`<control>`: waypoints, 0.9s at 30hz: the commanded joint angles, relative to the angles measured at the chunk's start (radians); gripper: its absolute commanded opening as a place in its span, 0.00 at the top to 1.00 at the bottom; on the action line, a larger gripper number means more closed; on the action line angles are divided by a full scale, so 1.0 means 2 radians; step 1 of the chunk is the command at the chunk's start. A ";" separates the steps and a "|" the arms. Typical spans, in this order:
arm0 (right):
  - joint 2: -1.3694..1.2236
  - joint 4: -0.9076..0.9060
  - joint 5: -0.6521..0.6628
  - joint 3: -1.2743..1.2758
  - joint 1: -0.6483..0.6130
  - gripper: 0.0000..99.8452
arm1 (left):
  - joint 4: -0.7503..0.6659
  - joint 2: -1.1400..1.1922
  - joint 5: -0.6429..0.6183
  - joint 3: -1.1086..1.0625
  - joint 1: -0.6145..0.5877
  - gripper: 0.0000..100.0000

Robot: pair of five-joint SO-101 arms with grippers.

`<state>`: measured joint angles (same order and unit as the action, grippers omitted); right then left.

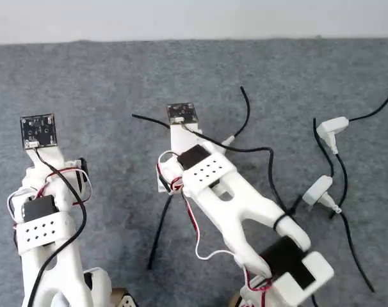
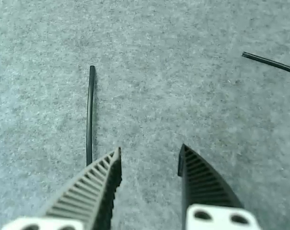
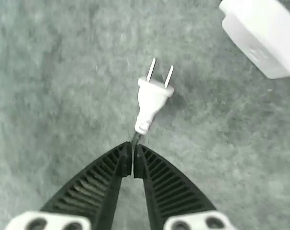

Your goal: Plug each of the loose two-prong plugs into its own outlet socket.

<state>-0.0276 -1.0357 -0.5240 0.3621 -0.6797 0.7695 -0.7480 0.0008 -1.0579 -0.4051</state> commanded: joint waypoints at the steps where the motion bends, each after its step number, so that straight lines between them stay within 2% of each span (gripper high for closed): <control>1: -0.012 0.029 -0.015 -0.024 -0.004 0.97 | -0.015 0.002 -0.013 0.003 -0.002 0.81; 3: -0.023 0.032 -0.017 -0.025 -0.004 0.92 | -0.015 0.002 -0.013 0.003 -0.002 0.81; 8: -0.030 0.055 -0.018 -0.025 -0.030 0.69 | -0.015 0.002 -0.012 0.003 -0.002 0.81; 11: -0.033 0.077 -0.018 -0.022 -0.038 0.62 | -0.015 0.002 -0.011 0.003 -0.002 0.81; 19: -0.060 0.122 -0.018 -0.023 -0.037 0.67 | -0.024 0.000 -0.010 -0.004 -0.002 0.81; 27: -0.080 0.125 -0.018 -0.025 -0.036 0.73 | -0.024 0.000 -0.010 -0.005 -0.002 0.81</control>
<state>-0.2010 -0.8071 -0.5470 0.3621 -0.7503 0.7480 -0.7449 -0.0130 -1.0764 -0.4051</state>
